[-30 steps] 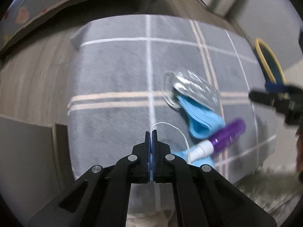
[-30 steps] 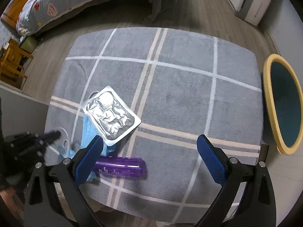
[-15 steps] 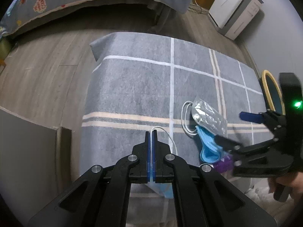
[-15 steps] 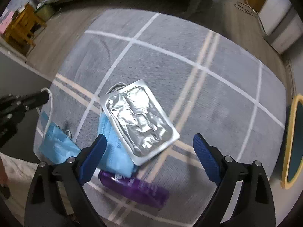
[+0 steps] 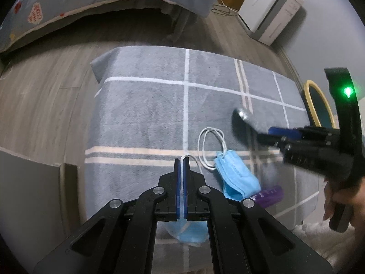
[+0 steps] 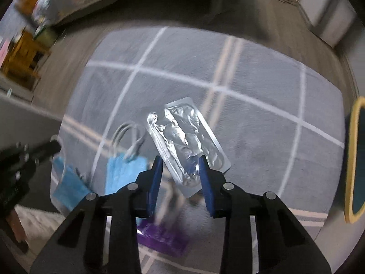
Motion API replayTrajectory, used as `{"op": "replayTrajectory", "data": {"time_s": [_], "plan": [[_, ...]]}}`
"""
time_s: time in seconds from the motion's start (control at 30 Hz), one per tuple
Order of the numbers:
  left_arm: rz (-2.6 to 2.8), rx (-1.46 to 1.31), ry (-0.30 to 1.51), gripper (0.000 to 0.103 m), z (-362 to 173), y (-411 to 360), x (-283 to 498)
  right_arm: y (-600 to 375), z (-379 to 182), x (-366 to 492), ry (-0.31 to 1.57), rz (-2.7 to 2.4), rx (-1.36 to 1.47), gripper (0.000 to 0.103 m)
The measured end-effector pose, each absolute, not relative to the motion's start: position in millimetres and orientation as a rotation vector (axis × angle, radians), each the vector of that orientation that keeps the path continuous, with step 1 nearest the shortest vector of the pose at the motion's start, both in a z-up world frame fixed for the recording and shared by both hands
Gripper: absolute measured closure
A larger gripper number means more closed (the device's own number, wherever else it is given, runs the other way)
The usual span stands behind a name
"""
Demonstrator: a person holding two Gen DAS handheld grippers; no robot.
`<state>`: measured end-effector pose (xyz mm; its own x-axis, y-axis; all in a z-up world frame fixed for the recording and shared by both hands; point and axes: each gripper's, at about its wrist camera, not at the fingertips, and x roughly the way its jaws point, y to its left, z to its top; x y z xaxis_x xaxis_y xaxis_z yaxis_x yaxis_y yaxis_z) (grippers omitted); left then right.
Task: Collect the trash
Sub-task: 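Carry the clear blister pack over the bin with the right tool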
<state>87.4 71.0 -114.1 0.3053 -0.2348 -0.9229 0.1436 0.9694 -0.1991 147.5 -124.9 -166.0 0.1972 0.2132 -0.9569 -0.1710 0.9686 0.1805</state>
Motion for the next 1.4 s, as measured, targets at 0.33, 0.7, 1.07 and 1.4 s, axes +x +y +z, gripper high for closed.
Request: {"op": "replayTrajectory", "data": {"time_s": [0.33, 0.7, 1.07, 1.4], "plan": [[-0.257, -0.084, 1.236, 0.101, -114, 69, 89, -183, -143, 162, 1.235, 0.117, 0.211, 0.078], [-0.264, -0.067, 1.236, 0.101, -115, 66, 90, -174, -157, 170, 1.287, 0.139, 0.121, 0.086], [-0.300, -0.005, 1.045, 0.101, -64, 43, 87, -205, -125, 150, 1.220, 0.127, 0.193, 0.096], [-0.395, 0.034, 0.926, 0.101, -17, -15, 87, -254, -89, 124, 1.148, 0.093, 0.281, 0.096]]}}
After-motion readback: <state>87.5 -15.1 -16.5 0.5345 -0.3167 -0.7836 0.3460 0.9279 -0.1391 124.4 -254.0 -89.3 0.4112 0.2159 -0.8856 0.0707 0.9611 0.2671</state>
